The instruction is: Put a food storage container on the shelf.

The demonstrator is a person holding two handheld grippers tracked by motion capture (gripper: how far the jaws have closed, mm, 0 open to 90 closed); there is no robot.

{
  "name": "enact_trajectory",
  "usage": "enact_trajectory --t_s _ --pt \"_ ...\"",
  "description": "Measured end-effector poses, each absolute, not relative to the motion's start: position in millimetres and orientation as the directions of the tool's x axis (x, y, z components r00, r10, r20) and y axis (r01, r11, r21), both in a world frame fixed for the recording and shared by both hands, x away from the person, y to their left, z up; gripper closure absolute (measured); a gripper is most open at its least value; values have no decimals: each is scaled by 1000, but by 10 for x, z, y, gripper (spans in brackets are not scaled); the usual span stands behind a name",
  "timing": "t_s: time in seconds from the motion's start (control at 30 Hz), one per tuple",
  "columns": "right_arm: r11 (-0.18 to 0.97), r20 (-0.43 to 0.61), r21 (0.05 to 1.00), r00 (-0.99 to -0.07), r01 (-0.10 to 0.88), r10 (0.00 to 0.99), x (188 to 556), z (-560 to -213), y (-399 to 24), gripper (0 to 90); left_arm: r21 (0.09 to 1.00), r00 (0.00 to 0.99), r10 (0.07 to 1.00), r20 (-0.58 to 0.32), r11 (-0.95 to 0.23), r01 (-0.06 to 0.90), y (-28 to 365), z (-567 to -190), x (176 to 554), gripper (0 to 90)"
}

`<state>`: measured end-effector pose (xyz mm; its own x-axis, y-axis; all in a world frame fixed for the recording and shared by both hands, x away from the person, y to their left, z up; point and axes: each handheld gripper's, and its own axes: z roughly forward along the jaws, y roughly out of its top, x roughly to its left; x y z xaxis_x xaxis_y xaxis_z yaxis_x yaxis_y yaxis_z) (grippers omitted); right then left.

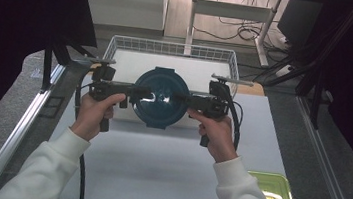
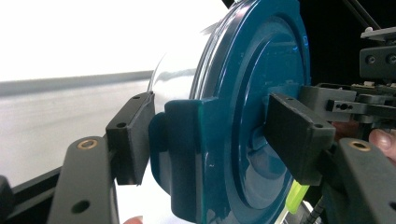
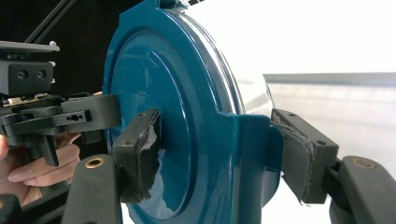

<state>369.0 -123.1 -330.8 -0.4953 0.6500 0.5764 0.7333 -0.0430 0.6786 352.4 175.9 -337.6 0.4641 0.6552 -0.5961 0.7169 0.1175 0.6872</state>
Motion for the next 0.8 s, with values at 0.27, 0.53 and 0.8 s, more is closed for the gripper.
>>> enact_trajectory --t_s 0.27,0.53,0.8 --pt "-48 573 680 -490 731 656 3858 -3190 -1216 349 695 479 645 -595 115 709 1784 -3274 3726 349" --pt "-50 566 685 -487 727 666 4018 -3073 -1173 349 691 479 637 -604 119 713 1831 -3186 3898 349" --pt "-47 556 694 -493 719 670 4127 -2973 -1091 349 695 482 633 -606 126 708 1910 -3117 4002 349"
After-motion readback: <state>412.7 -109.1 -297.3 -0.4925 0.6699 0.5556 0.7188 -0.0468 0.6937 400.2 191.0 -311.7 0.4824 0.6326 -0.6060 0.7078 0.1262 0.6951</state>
